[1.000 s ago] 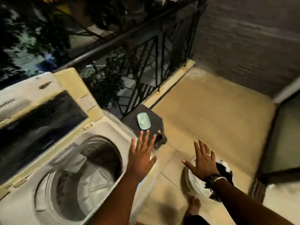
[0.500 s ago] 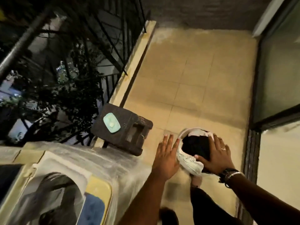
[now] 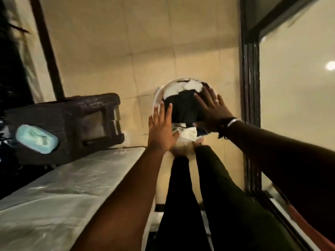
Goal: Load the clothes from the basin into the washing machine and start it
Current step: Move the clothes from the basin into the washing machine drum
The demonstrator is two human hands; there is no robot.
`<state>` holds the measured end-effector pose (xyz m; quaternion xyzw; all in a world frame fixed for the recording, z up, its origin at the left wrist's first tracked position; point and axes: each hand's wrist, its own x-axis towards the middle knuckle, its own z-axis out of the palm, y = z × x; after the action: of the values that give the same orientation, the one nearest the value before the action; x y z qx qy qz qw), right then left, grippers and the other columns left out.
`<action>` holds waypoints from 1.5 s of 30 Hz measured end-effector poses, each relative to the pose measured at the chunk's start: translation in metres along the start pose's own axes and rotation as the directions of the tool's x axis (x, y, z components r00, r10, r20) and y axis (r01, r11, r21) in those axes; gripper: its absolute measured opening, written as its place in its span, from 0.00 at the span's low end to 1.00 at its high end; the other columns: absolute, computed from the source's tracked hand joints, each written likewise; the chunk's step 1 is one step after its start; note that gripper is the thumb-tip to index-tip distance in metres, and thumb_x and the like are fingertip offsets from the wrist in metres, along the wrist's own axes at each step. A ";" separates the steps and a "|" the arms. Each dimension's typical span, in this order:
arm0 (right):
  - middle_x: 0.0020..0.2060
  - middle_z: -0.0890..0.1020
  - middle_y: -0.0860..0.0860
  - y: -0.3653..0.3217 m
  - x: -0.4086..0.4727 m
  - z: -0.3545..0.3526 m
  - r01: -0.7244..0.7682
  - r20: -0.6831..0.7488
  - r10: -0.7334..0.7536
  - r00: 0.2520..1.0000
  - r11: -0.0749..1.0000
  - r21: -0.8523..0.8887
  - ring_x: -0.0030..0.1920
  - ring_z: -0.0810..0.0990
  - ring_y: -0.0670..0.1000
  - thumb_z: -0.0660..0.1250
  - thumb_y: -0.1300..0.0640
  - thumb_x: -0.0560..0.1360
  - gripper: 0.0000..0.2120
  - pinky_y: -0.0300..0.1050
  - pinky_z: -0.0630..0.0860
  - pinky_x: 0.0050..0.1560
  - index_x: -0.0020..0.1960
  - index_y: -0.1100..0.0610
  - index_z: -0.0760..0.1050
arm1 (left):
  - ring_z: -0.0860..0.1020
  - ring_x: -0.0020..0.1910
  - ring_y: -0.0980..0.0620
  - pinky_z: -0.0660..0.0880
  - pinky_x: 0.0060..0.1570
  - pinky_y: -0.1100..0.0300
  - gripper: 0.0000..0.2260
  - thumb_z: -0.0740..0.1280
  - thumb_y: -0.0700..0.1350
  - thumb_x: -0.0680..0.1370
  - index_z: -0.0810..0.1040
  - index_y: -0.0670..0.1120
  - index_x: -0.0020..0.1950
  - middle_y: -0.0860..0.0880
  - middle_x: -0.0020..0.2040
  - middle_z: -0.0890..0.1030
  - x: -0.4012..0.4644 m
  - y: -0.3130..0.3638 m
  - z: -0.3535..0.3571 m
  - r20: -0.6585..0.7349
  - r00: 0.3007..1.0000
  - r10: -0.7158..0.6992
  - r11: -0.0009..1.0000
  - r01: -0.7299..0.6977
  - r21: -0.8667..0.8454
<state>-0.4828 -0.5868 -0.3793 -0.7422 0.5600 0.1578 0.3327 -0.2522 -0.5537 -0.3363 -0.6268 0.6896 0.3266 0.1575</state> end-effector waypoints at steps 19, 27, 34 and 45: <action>0.46 0.84 0.53 -0.009 0.061 0.122 -0.171 -0.181 0.158 0.971 0.983 -0.060 0.52 0.80 0.60 0.74 0.46 0.64 0.24 0.58 0.63 0.65 0.55 0.56 0.73 | 0.77 0.61 0.37 0.69 0.61 0.47 0.29 0.67 0.49 0.77 0.65 0.49 0.77 0.39 0.60 0.82 0.117 -0.013 0.113 0.057 0.998 0.034 0.998 -0.037 0.049; 0.39 0.82 0.56 -0.033 0.014 0.072 -0.117 -0.268 0.104 0.958 0.993 -0.034 0.35 0.81 0.59 0.78 0.44 0.64 0.26 0.52 0.72 0.44 0.52 0.59 0.73 | 0.80 0.51 0.34 0.74 0.48 0.47 0.18 0.65 0.48 0.76 0.76 0.44 0.65 0.37 0.50 0.83 0.065 -0.010 0.068 -0.075 0.996 0.054 0.995 -0.060 -0.079; 0.45 0.80 0.57 -0.044 -0.011 0.009 -0.117 -0.353 0.118 0.928 0.993 0.025 0.40 0.80 0.62 0.74 0.44 0.69 0.26 0.54 0.75 0.43 0.58 0.59 0.72 | 0.75 0.59 0.40 0.77 0.51 0.46 0.15 0.67 0.45 0.76 0.74 0.46 0.62 0.44 0.58 0.77 0.034 0.001 0.016 -0.203 0.979 0.013 0.970 -0.061 -0.234; 0.41 0.81 0.55 -0.060 -0.078 -0.085 0.056 -0.583 0.056 0.811 0.983 0.172 0.34 0.79 0.62 0.70 0.61 0.69 0.11 0.49 0.74 0.27 0.49 0.55 0.73 | 0.79 0.47 0.49 0.78 0.43 0.48 0.06 0.66 0.42 0.79 0.76 0.52 0.52 0.53 0.52 0.78 -0.012 0.007 -0.048 -0.355 0.933 0.056 0.892 -0.207 -0.401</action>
<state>-0.4639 -0.5782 -0.2510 -0.7214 0.6469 -0.1297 0.2104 -0.2479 -0.5763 -0.2916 -0.6434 0.6579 0.3701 -0.1275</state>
